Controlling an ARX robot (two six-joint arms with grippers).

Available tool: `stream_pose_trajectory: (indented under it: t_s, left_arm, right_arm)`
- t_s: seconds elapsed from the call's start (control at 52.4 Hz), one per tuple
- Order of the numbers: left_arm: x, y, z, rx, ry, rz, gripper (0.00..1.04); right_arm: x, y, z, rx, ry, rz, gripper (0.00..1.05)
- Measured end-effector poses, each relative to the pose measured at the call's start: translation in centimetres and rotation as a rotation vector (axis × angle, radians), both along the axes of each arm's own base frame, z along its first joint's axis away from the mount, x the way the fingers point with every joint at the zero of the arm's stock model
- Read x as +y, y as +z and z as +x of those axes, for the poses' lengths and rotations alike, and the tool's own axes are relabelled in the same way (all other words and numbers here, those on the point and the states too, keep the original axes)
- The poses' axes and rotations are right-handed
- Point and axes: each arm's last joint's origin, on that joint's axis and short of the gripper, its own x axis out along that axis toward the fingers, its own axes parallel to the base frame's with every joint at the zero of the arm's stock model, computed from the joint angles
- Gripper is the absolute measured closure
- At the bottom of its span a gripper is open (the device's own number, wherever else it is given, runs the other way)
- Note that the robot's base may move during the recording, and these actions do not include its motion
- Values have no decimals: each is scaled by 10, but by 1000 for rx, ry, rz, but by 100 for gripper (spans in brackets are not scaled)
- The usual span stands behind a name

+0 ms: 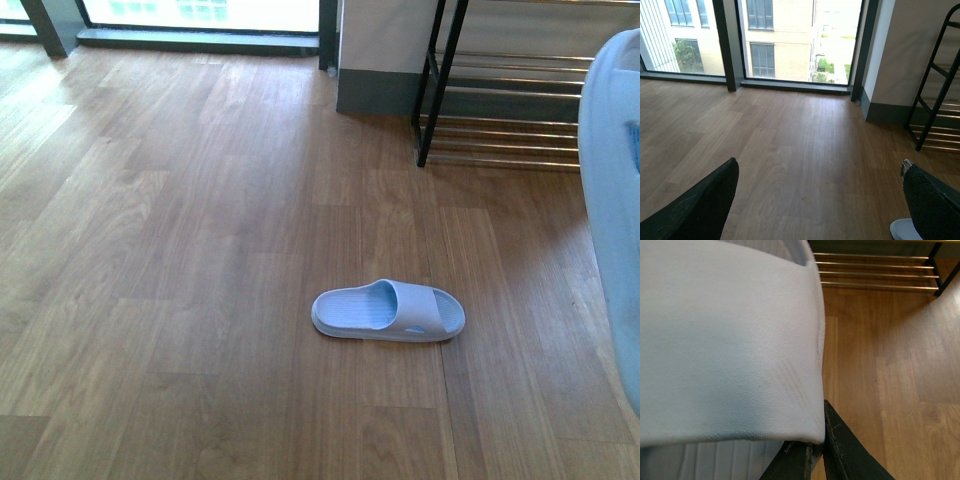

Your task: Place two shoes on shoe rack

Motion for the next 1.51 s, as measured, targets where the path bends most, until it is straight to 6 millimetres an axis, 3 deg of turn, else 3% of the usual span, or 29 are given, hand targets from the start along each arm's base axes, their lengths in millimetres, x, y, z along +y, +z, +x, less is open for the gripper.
stream_pose_trajectory:
  t_s: [1.05, 1.146, 1.184, 1.317, 1.394, 1.508]
  left_arm:
    - [0, 0, 0, 0, -3, 0, 9]
    - [1, -2, 3, 143, 149, -79, 9]
    - [3, -5, 12, 218, 204, -108, 9]
    - [13, -25, 52, 356, 131, -100, 9]
    - [17, -40, 86, 408, 58, -29, 9]
    - [12, -89, 127, 574, -143, 74, 9]
  right_arm:
    - [-1, -1, -1, 4, -8, -1, 103]
    - [-1, -1, -1, 4, -9, -1, 103]
    - [-1, -1, -1, 4, -12, -3, 103]
    - [-1, -1, -1, 4, -8, -1, 103]
    - [-1, -1, -1, 4, -11, -2, 103]
    - [-1, -1, -1, 4, -9, -2, 103]
